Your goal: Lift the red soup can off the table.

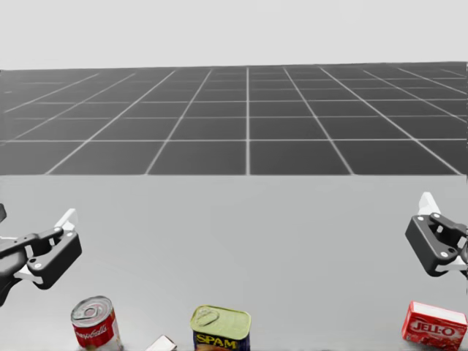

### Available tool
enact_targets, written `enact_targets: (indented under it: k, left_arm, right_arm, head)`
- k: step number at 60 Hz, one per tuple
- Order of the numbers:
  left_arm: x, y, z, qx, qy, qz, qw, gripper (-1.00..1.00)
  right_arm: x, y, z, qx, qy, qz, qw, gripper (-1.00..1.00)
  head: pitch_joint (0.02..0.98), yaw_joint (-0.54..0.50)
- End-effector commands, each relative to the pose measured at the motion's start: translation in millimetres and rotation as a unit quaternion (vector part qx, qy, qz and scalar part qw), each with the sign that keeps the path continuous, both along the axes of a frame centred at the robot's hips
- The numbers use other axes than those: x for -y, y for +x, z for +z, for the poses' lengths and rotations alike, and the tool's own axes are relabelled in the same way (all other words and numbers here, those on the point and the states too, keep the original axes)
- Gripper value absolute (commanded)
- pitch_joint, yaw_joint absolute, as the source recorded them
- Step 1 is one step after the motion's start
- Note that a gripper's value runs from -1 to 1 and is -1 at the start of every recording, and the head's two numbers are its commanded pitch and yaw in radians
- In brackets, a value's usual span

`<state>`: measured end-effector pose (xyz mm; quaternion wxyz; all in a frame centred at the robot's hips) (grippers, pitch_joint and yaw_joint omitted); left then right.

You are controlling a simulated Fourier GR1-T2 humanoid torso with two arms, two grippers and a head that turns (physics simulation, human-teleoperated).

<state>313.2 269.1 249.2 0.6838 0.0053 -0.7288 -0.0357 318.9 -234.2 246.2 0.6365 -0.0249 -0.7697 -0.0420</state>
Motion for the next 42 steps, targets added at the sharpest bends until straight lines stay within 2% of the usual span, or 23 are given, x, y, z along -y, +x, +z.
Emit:
enact_targets:
  k: [1,14,27,42]
  left_arm:
    - [0.2,0.3,-0.2,-0.001,0.0,-0.002,1.0,-1.0]
    - [0.9,0.5,-0.4,-0.003,0.001,-0.003,1.0,-1.0]
    - [1.9,0.9,-1.0,-0.008,0.001,-0.005,1.0,-1.0]
    - [4.3,0.7,-0.6,-0.016,-0.003,-0.01,0.9998,-1.0]
  right_arm:
    - [0.8,0.9,-0.4,-0.002,-0.001,0.0,1.0,-1.0]
    - [0.1,0.5,-1.1,-0.009,-0.005,0.006,0.9999,-1.0]
    - [-3.0,-0.2,-2.8,-0.019,-0.009,0.018,0.9996,-1.0]
    - [-3.7,0.1,-3.8,-0.024,-0.011,0.021,0.9994,-1.0]
  head:
    - [0.516,0.06]
    - [0.625,0.15]
    - [0.73,0.31]
    - [0.766,0.36]
